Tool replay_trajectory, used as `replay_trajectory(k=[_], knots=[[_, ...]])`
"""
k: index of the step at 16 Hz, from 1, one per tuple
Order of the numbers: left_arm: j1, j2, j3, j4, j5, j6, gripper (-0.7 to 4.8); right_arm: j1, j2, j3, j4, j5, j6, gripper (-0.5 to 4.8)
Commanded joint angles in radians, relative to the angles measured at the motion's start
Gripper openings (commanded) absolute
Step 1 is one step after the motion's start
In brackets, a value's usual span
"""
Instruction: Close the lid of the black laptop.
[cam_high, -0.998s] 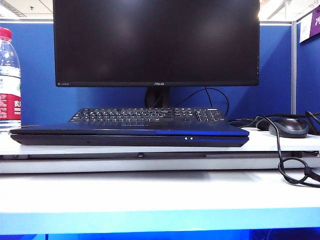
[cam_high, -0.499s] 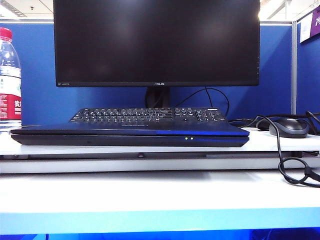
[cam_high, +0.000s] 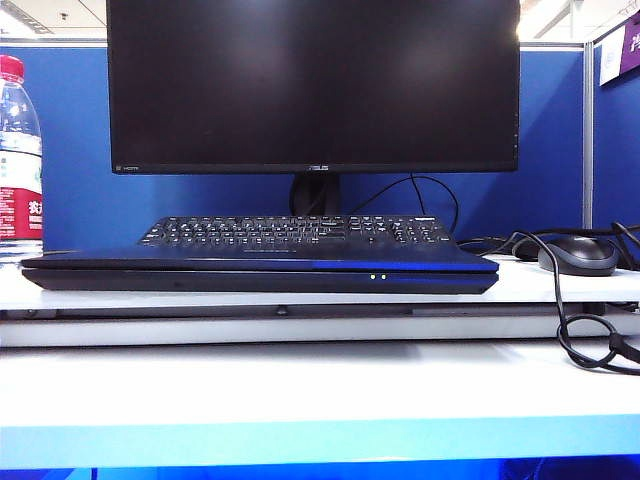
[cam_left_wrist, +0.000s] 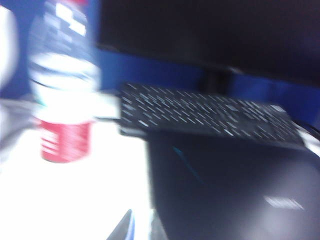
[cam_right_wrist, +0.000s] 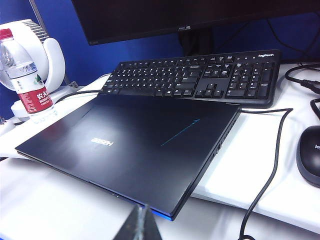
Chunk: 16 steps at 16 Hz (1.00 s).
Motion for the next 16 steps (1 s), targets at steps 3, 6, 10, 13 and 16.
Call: replay_trajectory(k=[3, 6, 10, 13, 16], knots=[[0.129, -0.002, 0.002, 0.020, 0.002, 0.002, 0.50, 0.000, -0.001, 0.006, 0.017, -0.002, 0.003, -0.01], [0.164, -0.002, -0.004, 0.020, -0.005, 0.004, 0.50, 0.000, -0.001, 0.006, 0.018, -0.002, 0.003, -0.01], [0.160, -0.002, -0.047, 0.021, -0.001, -0.022, 0.50, 0.000, -0.001, 0.006, 0.017, -0.002, 0.003, -0.01], [0.123, -0.003, -0.064, 0.022, -0.003, 0.007, 0.50, 0.000, -0.001, 0.006, 0.017, -0.002, 0.003, -0.01], [0.096, -0.003, -0.084, 0.018, -0.005, 0.009, 0.50, 0.000, -0.001, 0.006, 0.018, -0.002, 0.003, -0.01]])
